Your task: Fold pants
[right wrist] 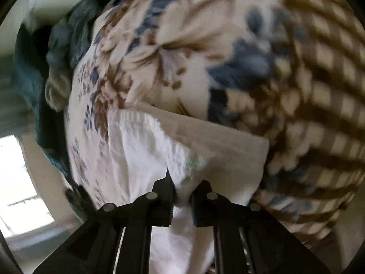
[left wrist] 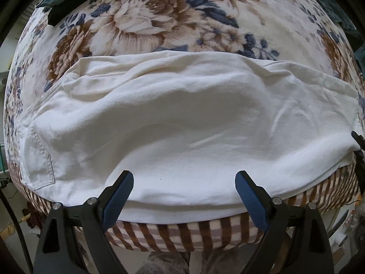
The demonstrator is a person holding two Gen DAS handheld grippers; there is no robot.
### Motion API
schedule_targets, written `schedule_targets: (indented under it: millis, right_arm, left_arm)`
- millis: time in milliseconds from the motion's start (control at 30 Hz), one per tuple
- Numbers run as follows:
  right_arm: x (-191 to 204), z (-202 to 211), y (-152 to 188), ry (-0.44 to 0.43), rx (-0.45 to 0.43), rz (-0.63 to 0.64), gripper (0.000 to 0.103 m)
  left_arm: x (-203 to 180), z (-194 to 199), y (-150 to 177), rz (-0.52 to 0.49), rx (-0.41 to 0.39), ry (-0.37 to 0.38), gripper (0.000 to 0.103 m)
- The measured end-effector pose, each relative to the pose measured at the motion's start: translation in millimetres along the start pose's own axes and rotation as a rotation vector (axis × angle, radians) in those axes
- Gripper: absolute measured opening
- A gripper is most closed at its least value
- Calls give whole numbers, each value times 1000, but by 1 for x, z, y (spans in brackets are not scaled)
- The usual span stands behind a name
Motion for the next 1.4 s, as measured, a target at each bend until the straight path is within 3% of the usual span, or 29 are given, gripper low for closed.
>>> schedule_targets:
  millis: [100, 267, 400, 433, 500, 600, 700, 767, 933, 1033, 1100, 1233, 1367, 1400]
  right_arm:
    - [16, 24, 2, 34, -45, 100, 11]
    - [3, 29, -3, 70, -12, 50, 12]
    - [-3, 4, -11, 213, 95, 131, 27]
    - [2, 5, -11, 237, 93, 174, 31]
    - [19, 13, -6, 310, 61, 267, 60]
    - [44, 35, 12, 369, 3, 392, 64]
    - [69, 48, 52, 372, 33, 484, 64]
    - [92, 41, 98, 359, 103, 579, 64]
    - [120, -10, 228, 281, 379, 689, 64]
    - [127, -50, 316, 248, 531, 686, 50]
    - [123, -69, 358, 255, 575, 665, 46]
    - [106, -95, 407, 259, 596, 553, 46]
    - [92, -118, 411, 276, 503, 430, 47]
    - [90, -123, 410, 287, 471, 408, 43]
  left_arm:
    - [-2, 5, 2, -5, -8, 2, 91]
    - [-4, 7, 4, -5, -9, 12, 91]
    - [-4, 9, 10, 1, -30, 14, 91]
    - [-3, 12, 11, 0, -53, 7, 91]
    - [1, 20, 16, 2, -104, -4, 91]
    - [15, 34, 18, 34, -165, 2, 91]
    - [47, 48, 28, 108, -200, 18, 91]
    - [73, 55, 35, 165, -209, 13, 91]
    - [173, 58, 59, 305, -200, -46, 91]
    - [246, 46, 84, 405, -169, -82, 91]
    - [289, 35, 97, 458, -138, -109, 91]
    - [376, 8, 118, 548, -101, -113, 91]
    - [424, -16, 122, 571, -77, -78, 91]
    - [429, -21, 121, 573, -71, -66, 91]
Point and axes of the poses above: each gripper's, at about its wrist camera, not at the fingertips, and z roughly against the way its jaws point, x to its left, y to its underside, the point moved 1 cm from there along -z, roughly the way its jaws point, and after that the axes turned 1 degree about -z, right-handed, at the moved point
